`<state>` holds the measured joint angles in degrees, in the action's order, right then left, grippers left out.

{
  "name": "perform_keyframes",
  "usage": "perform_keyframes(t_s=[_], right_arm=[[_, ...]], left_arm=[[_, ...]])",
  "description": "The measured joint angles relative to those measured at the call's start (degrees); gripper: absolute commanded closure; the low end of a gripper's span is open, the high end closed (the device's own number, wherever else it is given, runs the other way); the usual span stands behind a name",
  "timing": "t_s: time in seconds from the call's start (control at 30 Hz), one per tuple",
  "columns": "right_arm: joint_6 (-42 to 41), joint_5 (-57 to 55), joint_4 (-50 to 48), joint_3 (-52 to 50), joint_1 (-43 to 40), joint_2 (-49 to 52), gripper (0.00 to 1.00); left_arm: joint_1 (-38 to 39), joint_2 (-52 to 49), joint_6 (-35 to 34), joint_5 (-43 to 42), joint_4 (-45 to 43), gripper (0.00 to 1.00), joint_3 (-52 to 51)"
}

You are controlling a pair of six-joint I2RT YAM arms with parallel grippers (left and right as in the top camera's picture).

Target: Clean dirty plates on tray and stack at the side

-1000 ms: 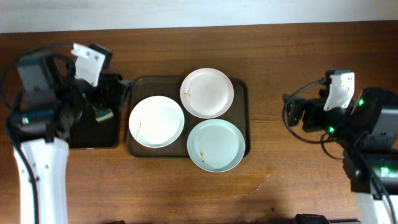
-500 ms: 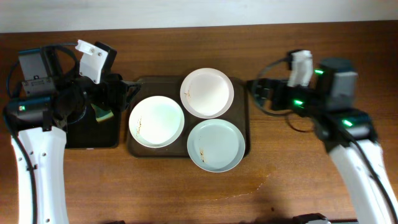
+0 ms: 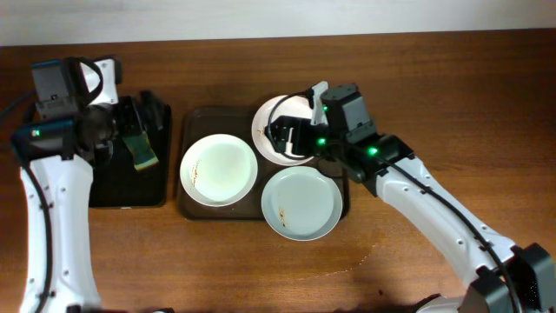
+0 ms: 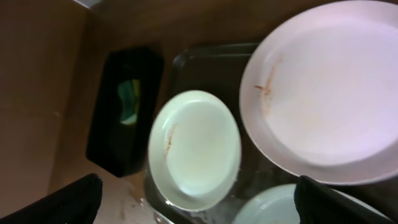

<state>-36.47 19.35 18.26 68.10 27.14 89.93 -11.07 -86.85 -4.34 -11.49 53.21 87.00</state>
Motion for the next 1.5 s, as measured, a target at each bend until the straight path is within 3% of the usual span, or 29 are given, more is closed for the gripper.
perform_keyframes(t_s=[0.3,0.43,0.5,0.6,0.63,0.73,0.93,1.23,1.3,1.5], right_arm=[[-1.07,-1.53,-4.13,0.07,1.22,3.56,0.00],[0.81,-1.68,3.63,5.11,2.40,8.33,0.04],[1.62,-2.69,10.08,10.93,3.28,11.58,0.10],[2.25,-4.61,14.64,16.81,5.49,16.02,0.29],[2.51,-5.16,15.23,17.57,6.51,17.27,0.39],[2.49,-7.82,17.77,17.94,9.94,20.52,0.48],[0.48,-16.35,17.84,17.94,15.28,24.20,0.50],[-1.31,-20.00,12.46,17.94,15.82,30.03,0.57],[-1.29,-20.24,10.82,17.94,15.82,30.99,0.68],[-1.62,-21.09,9.81,17.94,15.72,32.30,0.82]], left_arm=[[-5.86,-5.70,-4.52,4.28,1.44,0.01,0.00],[-6.14,-5.75,-4.57,4.70,1.09,0.01,0.00],[-6.16,-5.75,-4.59,4.92,0.31,0.01,0.00],[-6.14,-5.75,-4.74,4.94,-0.15,0.01,0.00],[-6.14,-5.75,-4.74,4.94,-0.31,0.01,0.00],[-6.14,-5.75,-4.76,5.62,-0.35,0.01,0.00],[-6.16,-5.86,-4.76,6.01,-0.33,0.01,0.00],[-6.16,-9.38,-4.76,6.21,-0.24,0.01,0.00],[-6.16,-9.84,-4.76,6.21,-0.31,0.01,0.00],[-6.16,-12.44,-4.76,6.21,-0.37,0.05,0.00]])
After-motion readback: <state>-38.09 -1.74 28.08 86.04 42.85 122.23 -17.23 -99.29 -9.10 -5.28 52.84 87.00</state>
